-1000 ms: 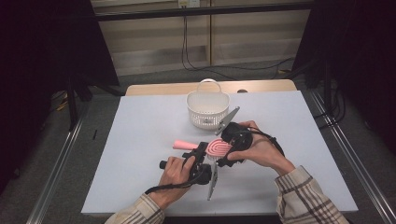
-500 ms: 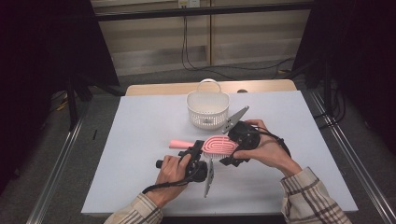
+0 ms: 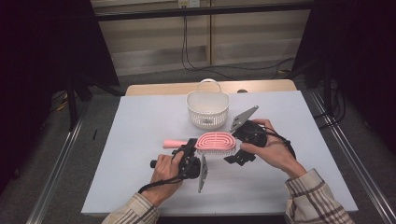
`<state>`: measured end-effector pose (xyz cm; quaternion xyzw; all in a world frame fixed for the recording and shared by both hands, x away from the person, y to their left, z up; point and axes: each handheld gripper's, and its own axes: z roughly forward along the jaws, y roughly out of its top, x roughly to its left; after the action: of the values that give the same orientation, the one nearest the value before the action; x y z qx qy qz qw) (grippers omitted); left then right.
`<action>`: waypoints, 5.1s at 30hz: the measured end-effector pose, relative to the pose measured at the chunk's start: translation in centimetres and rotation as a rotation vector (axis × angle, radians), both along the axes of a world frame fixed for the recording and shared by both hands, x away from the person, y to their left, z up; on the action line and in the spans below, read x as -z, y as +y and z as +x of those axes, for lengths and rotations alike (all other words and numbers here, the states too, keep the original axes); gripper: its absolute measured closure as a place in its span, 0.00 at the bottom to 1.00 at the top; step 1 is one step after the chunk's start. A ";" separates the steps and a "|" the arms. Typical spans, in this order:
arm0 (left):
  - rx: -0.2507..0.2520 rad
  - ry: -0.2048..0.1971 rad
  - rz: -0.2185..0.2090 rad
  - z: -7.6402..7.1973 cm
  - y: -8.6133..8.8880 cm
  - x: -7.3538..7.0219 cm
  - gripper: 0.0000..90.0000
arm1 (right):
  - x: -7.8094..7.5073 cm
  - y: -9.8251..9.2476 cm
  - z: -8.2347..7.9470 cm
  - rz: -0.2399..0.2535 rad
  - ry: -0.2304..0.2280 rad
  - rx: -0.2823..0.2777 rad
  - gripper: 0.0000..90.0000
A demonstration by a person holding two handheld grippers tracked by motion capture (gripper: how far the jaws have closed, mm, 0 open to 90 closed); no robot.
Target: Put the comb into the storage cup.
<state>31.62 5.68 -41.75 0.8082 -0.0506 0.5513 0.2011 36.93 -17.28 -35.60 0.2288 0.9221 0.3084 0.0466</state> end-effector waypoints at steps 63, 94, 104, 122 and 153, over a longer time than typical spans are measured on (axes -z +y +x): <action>0.053 0.566 -0.642 2.8 5.3 -2.5 0.90 | 4.4 -5.2 -1.8 0.272 -0.223 0.265 0.05; 0.146 0.754 -0.937 4.3 7.4 -2.0 0.90 | 4.1 -4.6 -2.8 0.482 -0.280 0.232 0.03; 0.173 0.772 -0.995 4.5 7.7 -1.7 0.90 | 3.7 -4.3 -3.0 0.537 -0.299 0.224 0.04; 0.258 0.815 -0.998 4.2 6.2 -1.2 0.90 | 2.7 -3.6 -3.3 0.618 -0.351 0.178 0.03; 0.337 0.857 -0.950 6.4 2.2 -0.8 0.90 | -0.7 -1.7 -1.3 0.700 -0.403 0.125 0.02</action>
<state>38.03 7.86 -40.95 0.7605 0.1567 0.1044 0.6214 35.64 -19.01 -34.93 0.2214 0.7182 0.6388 0.1645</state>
